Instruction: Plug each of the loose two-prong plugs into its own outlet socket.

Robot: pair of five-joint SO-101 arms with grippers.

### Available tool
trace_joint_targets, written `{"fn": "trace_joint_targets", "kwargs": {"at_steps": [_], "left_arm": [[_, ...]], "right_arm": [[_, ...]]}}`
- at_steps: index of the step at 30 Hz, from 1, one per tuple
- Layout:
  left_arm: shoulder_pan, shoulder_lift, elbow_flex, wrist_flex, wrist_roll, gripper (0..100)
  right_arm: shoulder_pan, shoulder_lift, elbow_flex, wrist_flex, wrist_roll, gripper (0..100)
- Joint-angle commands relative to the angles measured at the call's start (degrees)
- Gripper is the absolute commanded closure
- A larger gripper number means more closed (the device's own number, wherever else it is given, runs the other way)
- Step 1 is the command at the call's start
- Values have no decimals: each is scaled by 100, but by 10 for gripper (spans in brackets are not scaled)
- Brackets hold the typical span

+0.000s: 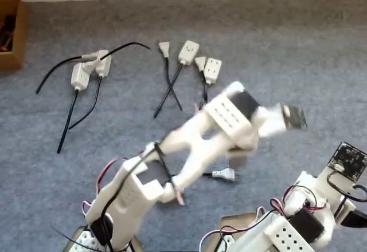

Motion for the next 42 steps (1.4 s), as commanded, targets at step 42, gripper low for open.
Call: {"fn": "trace_joint_targets", "kwargs": {"at_steps": [42], "left_arm": [[-8312, -3248, 5516, -3991, -923, 796]], "right_arm": [[-6695, 5411, -3037, 1613, 5301, 515]]}}
